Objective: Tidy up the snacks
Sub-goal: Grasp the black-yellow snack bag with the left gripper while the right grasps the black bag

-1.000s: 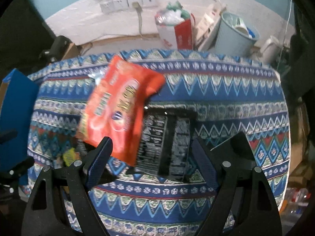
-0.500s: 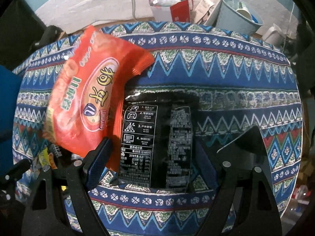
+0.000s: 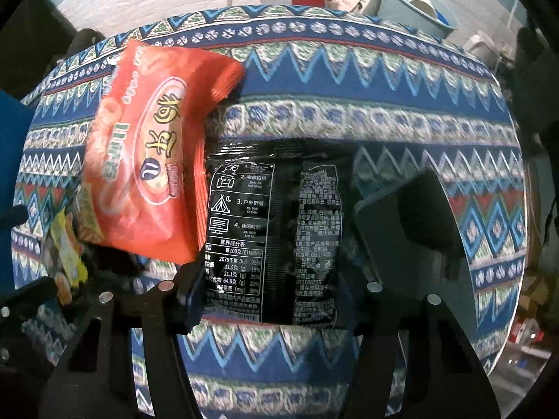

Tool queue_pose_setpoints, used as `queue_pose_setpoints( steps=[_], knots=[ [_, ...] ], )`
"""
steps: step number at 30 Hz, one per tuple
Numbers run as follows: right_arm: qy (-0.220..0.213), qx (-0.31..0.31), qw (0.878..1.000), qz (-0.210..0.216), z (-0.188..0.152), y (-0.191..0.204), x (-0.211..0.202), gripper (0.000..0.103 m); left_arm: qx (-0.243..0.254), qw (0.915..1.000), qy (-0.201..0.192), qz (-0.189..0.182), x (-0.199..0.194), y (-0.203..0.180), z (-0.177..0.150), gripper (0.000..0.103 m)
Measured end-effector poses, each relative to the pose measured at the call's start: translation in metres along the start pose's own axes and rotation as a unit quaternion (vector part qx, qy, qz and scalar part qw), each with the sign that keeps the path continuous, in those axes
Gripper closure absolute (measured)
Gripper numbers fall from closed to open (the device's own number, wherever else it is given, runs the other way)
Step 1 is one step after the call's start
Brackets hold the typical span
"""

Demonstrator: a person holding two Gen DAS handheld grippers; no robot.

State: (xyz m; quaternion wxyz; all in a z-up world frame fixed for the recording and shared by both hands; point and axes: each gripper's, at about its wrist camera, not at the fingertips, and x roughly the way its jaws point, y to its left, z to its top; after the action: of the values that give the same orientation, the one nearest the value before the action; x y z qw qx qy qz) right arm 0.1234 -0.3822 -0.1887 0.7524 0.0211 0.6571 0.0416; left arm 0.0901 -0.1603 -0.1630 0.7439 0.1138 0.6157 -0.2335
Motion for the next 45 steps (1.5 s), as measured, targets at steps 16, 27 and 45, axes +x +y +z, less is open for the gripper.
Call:
queue_pose_setpoints(
  steps=[16, 27, 45],
  knots=[
    [0.011, -0.003, 1.000, -0.011, -0.009, -0.002, 0.015, 0.036, 0.021, 0.9985, 0.035, 0.038, 0.043, -0.016, -0.007, 0.015],
    [-0.031, 0.007, 0.999, -0.004, -0.010, 0.001, -0.016, 0.040, 0.051, 0.9974, -0.004, 0.050, 0.043, -0.037, -0.016, 0.048],
    [-0.115, 0.017, 0.993, 0.004, -0.028, 0.018, -0.100, 0.040, -0.014, 0.9942, -0.077, 0.074, -0.031, -0.003, -0.028, 0.048]
  ],
)
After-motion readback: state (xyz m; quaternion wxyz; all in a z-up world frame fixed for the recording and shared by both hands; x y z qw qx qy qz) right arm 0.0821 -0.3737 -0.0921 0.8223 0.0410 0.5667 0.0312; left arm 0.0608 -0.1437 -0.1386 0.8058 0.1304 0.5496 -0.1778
